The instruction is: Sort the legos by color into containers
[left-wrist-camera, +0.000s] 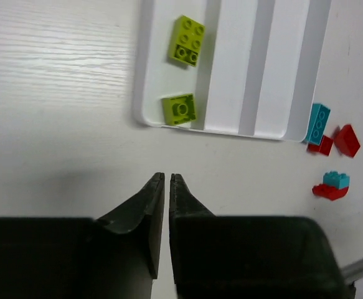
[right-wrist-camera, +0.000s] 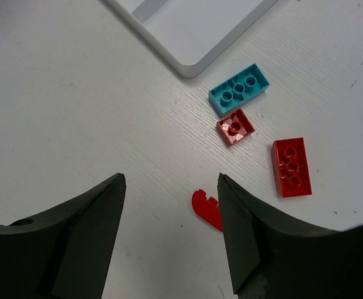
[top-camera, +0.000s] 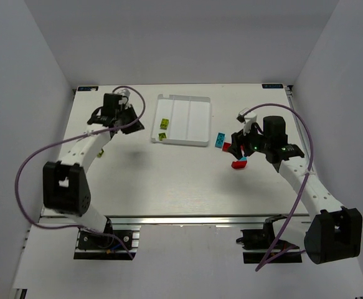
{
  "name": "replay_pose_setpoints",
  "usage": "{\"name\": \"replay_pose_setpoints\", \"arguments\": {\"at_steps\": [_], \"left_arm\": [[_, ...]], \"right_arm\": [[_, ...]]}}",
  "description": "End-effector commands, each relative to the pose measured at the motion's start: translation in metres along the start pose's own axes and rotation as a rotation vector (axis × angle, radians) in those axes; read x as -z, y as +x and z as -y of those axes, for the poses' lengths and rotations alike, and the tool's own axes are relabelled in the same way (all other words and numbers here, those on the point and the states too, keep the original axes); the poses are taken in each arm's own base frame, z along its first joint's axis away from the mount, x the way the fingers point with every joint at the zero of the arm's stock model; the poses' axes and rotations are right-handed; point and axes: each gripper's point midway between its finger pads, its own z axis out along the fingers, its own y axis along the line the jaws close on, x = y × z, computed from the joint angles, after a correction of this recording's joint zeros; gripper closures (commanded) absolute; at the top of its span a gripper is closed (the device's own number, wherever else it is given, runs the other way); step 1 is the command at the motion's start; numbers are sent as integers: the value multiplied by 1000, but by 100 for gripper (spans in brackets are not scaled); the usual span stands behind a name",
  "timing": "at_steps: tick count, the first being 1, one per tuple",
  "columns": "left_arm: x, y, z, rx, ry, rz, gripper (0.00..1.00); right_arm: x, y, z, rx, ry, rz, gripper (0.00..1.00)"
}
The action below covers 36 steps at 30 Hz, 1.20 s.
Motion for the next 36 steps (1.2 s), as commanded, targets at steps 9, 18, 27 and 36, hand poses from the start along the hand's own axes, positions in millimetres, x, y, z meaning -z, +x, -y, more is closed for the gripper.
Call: {"name": "replay_pose_setpoints", "arguments": {"at_steps": [9, 18, 27, 36], "left_arm": [[85, 42, -110, 255, -522, 80, 2], [102, 68, -176, 405, -812, 43, 3], [55, 53, -207, 484, -807, 6, 8], [31, 24, -227, 501, -835, 17, 10]], "right_arm": [[6, -5, -9, 53, -66, 14, 21], [6, -4, -9, 49, -74, 11, 21], [10, -7, -9, 52, -68, 28, 21], [12, -6, -7, 45, -68, 30, 21]]}}
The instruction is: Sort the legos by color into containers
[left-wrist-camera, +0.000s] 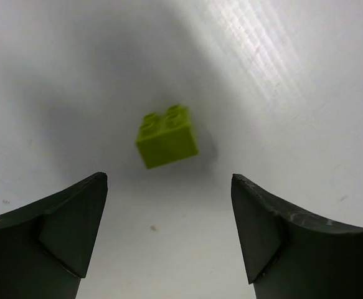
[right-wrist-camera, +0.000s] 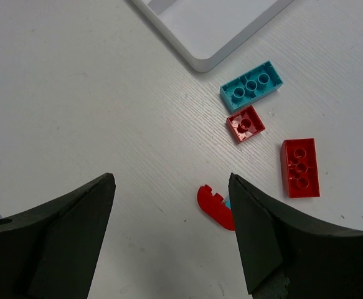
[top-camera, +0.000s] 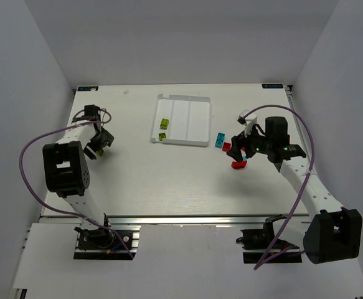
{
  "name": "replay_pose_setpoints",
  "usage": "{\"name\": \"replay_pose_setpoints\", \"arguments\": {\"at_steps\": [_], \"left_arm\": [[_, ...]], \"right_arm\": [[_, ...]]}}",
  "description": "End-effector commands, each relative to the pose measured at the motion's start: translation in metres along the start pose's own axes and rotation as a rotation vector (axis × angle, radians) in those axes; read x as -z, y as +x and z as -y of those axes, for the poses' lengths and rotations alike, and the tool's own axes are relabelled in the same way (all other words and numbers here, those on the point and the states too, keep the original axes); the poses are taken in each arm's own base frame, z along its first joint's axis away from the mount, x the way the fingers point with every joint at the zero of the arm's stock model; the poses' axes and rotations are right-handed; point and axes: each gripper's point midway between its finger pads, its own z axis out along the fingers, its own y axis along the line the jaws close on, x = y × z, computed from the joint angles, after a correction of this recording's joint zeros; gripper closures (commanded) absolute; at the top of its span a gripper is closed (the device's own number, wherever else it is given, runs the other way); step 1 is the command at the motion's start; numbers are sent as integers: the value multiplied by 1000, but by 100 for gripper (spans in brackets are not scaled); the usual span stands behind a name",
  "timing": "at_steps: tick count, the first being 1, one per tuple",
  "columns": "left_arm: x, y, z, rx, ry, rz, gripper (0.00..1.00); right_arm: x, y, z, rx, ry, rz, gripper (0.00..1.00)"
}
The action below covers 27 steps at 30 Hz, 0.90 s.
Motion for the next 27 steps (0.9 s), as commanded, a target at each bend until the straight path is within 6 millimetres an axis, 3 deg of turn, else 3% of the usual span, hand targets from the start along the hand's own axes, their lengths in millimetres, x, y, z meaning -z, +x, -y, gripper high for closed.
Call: {"name": "replay_pose_setpoints", "arguments": {"at_steps": [1, 12, 17, 19, 22, 24, 26, 27], "left_arm": [[-3, -27, 10, 33, 6, 41, 11], [-24, -22, 16, 51, 6, -22, 25], [-20, -23, 20, 47, 39, -21, 54], [-14, -26, 23, 42, 63, -11, 63], [2, -30, 36, 5, 162, -2, 88], [20, -20, 64, -109, 338, -13, 100], [53, -22, 101, -181, 590, 19, 100], [77, -1, 124, -243, 783, -47, 100]], "right_arm": [[7, -12, -1, 25, -5, 41, 21], [10, -11, 4, 3, -2, 44, 21], [10, -10, 5, -2, -1, 43, 21], [10, -9, 5, -6, -4, 41, 21], [10, -9, 5, -8, -5, 44, 21], [9, -9, 6, -8, -5, 43, 22], [9, -6, 5, -12, -10, 35, 24], [8, -6, 5, -12, -10, 33, 25]]}}
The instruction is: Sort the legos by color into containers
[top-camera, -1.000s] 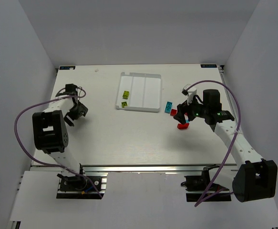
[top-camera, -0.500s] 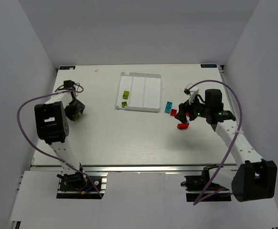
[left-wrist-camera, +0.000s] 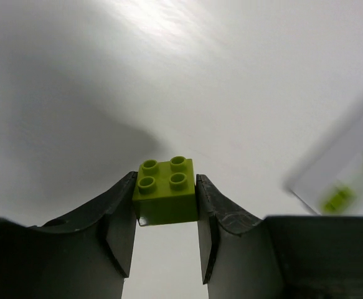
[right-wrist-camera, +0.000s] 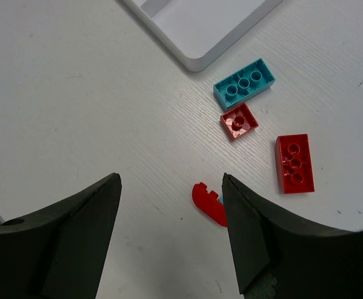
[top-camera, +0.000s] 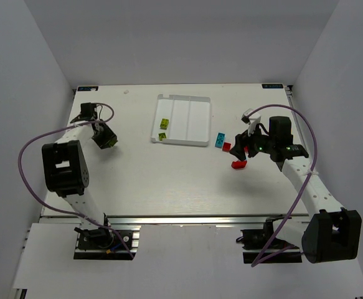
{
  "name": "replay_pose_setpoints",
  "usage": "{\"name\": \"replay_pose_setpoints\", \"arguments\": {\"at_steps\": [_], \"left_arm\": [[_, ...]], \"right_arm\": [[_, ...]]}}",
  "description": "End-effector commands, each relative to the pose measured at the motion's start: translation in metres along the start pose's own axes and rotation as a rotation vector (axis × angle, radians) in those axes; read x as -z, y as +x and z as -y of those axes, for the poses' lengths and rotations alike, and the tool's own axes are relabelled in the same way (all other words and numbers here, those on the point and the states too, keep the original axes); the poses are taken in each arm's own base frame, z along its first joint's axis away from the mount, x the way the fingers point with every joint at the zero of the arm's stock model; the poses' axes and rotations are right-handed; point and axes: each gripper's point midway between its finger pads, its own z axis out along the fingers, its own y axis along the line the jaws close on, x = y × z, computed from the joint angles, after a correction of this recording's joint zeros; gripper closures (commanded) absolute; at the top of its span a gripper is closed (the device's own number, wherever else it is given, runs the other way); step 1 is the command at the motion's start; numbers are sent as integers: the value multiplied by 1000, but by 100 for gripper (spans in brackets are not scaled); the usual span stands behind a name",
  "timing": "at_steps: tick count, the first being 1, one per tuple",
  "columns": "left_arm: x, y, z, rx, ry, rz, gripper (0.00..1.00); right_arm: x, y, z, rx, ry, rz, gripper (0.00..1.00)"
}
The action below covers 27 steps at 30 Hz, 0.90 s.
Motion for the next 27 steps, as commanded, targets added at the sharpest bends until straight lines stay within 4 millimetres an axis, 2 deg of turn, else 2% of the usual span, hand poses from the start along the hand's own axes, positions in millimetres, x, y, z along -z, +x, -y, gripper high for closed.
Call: {"name": "replay_pose_setpoints", "arguments": {"at_steps": [1, 3, 4, 5, 6, 7, 10, 13, 14, 16, 17, 20, 21, 22, 23, 24, 27], "left_arm": [[64, 10, 101, -216, 569, 15, 100], [79, 19, 129, -273, 703, -2, 100], [87, 27, 149, -319, 759, -20, 100], [90, 32, 158, -353, 784, -27, 100], [91, 35, 166, -376, 795, -33, 100], [99, 39, 184, -418, 821, -23, 100], [88, 52, 203, -463, 797, -52, 100], [78, 51, 219, -472, 767, -60, 97], [79, 49, 228, -477, 759, -46, 93], [67, 49, 233, -475, 732, -46, 87], [62, 50, 234, -472, 702, -43, 79], [53, 47, 240, -473, 667, -40, 66], [53, 46, 246, -483, 657, -26, 56], [46, 47, 244, -480, 637, -34, 50], [43, 47, 244, -481, 628, -38, 49], [44, 48, 248, -488, 629, -35, 42], [42, 53, 252, -497, 631, -46, 40]], "right_arm": [[2, -5, -3, 11, -15, 13, 30], [1, -2, -4, 8, -25, 3, 36], [1, -2, -4, 10, -29, 2, 46], [0, -1, -4, 5, -33, -6, 53], [0, -1, -5, 7, -38, -7, 70], [-1, 0, -5, 2, -41, -12, 78], [-1, 0, -4, 0, -39, -14, 95], [-1, 0, -1, -5, -27, -15, 91], [-1, 0, -1, -5, -27, -14, 89], [-2, 0, 0, -4, -22, -15, 85], [-2, 1, 0, -6, -21, -14, 84], [-2, 1, 1, -9, -17, -16, 78], [-1, 2, 3, -12, -12, -17, 76], [-1, 1, 3, -10, -11, -15, 71], [-1, 2, 5, -14, -8, -16, 68], [-1, 1, 4, -12, -7, -15, 62], [-1, 1, 5, -11, -5, -14, 53]]}}
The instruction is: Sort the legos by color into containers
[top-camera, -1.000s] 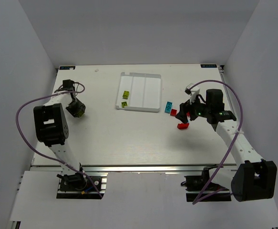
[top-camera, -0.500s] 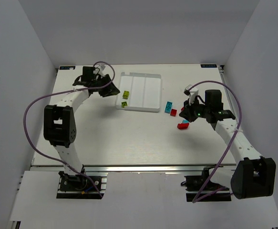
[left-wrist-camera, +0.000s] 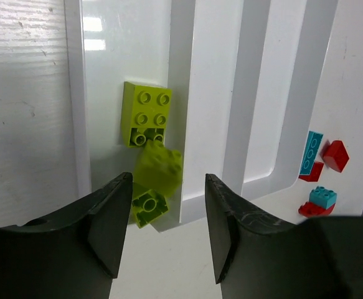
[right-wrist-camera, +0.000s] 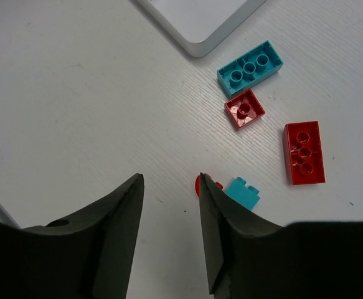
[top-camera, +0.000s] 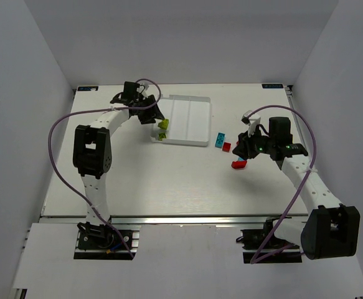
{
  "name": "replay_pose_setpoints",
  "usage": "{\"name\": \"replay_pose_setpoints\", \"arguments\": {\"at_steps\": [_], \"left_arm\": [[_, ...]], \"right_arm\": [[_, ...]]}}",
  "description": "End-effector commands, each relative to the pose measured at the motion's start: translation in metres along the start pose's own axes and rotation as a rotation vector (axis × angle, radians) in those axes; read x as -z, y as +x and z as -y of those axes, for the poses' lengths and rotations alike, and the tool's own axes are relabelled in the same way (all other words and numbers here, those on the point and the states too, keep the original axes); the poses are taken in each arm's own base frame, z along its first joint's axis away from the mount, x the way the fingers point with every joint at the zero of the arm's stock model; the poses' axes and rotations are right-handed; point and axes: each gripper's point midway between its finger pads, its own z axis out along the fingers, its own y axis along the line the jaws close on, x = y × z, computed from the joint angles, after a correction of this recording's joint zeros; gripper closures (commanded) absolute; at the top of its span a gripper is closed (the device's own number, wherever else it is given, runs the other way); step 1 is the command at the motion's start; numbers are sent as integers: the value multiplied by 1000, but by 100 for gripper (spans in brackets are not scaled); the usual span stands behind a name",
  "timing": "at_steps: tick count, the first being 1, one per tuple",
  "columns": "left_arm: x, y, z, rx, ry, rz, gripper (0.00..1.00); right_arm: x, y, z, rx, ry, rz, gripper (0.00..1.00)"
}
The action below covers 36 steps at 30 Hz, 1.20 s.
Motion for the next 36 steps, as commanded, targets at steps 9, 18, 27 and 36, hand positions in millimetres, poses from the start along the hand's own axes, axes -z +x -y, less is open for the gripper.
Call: {"name": "replay_pose_setpoints", "arguments": {"at_steps": [9, 18, 27, 36], "left_arm": [[35, -29, 35, -52, 18, 81, 41], [150, 47, 68, -144, 209, 243, 79], [189, 105, 57, -364, 246, 279, 26], [193, 118, 43, -389, 219, 272, 26]], "right_arm": [[2, -9, 13, 10, 37, 21, 45], [-14, -1, 42, -10, 101, -53, 88], [-36, 9, 108, -35, 281, -237, 32], [-68, 41, 133, -14, 213, -443, 24]]}}
